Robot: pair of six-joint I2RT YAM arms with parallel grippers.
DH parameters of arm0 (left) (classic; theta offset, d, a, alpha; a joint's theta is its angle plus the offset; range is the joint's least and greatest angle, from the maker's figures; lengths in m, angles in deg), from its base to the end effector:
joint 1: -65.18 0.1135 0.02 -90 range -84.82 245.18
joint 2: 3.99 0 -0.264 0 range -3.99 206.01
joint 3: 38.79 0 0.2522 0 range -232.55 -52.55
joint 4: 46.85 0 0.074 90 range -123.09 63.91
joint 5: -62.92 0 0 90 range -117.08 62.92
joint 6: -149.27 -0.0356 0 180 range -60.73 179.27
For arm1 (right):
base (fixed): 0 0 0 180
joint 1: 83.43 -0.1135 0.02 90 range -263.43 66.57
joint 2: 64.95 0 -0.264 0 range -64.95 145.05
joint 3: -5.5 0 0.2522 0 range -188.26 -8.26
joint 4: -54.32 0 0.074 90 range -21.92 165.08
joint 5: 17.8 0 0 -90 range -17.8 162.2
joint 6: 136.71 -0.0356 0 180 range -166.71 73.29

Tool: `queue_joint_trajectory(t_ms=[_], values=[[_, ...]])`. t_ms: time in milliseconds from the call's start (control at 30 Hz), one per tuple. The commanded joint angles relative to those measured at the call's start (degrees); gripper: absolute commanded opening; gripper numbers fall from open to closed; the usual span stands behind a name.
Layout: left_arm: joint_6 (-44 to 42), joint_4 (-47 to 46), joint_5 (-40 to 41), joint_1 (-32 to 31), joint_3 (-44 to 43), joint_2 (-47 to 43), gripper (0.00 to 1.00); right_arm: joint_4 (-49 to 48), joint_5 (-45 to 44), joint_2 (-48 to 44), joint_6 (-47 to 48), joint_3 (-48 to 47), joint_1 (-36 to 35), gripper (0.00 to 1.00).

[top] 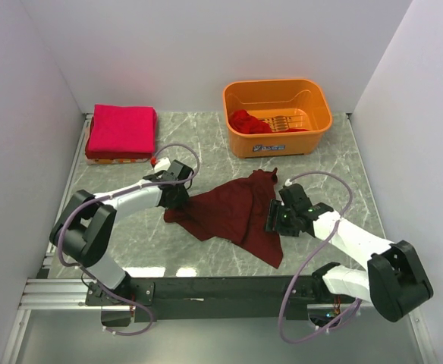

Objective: Fold and stack the t-shirts
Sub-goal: Flatten the tshirt out

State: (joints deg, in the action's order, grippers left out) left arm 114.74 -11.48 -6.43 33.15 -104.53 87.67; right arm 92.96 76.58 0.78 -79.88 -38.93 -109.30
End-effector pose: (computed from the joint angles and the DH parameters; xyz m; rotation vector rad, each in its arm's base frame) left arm 0.2661 -0.1517 0.1730 -0.6306 2.4578 -0.1150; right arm 0.1799 0.0903 0.1678 0.1435 2.6835 0.4449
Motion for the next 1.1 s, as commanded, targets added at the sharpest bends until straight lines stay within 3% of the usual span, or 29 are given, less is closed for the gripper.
queue_joint_trajectory(t_ms=[0, 33, 67, 200, 367, 400, 467, 500, 567, 700, 933, 1067], values=[[-0.1, -1.1, -1.0, 0.2, -1.4, 1.0, 0.42, -0.5, -2.0, 1.1, -0.2, -1.2, -1.7, 0.69], [-0.3, -1.0, -1.0, 0.3, -1.6, 1.1, 0.09, -0.2, -2.7, 1.5, -0.4, -1.3, -2.4, 0.69], [-0.3, -0.9, -1.0, 0.2, -1.8, 1.0, 0.01, 0.2, -3.8, 1.6, -0.8, -1.6, -2.8, 0.69], [-0.9, -0.3, -0.1, 0.2, -1.8, -0.9, 0.01, 3.1, -8.7, 3.1, -1.8, -2.4, -4.4, 0.66], [-0.2, 0.9, 2.0, 0.2, -0.7, -4.8, 0.01, 3.3, -8.1, 5.1, -2.7, -2.2, -7.4, 0.61], [-0.1, 0.9, 2.1, 0.2, -0.5, -6.1, 0.01, 2.8, -7.6, 5.3, -3.2, -1.9, -8.1, 0.48], [0.3, 1.2, 3.1, 0.3, 0.4, -7.5, 0.01, 2.1, -5.7, 5.5, -3.7, -1.3, -8.6, 0.33], [0.3, 1.2, 3.3, 0.2, 0.7, -8.8, 0.01, 1.0, -5.3, 5.5, -4.3, -1.0, -8.8, 0.19], [0.3, 1.5, 3.9, 0.3, 1.4, -10.7, 0.01, 0.5, -5.6, 4.3, -4.7, -1.0, -8.7, 0.01], [-1.0, 1.9, 5.0, 0.2, 0.4, -14.8, 0.01, 3.4, -9.6, -1.4, -3.1, -5.5, -8.6, 0.0], [-3.4, 5.5, 11.5, 0.3, -12.1, -23.2, 0.01, 3.6, -16.8, -17.5, 0.3, -22.2, -8.1, 0.0], [-5.7, 3.9, 15.2, 0.2, -16.0, -30.1, 0.01, 1.1, -18.3, -21.1, 2.7, -30.5, -7.8, 0.0]])
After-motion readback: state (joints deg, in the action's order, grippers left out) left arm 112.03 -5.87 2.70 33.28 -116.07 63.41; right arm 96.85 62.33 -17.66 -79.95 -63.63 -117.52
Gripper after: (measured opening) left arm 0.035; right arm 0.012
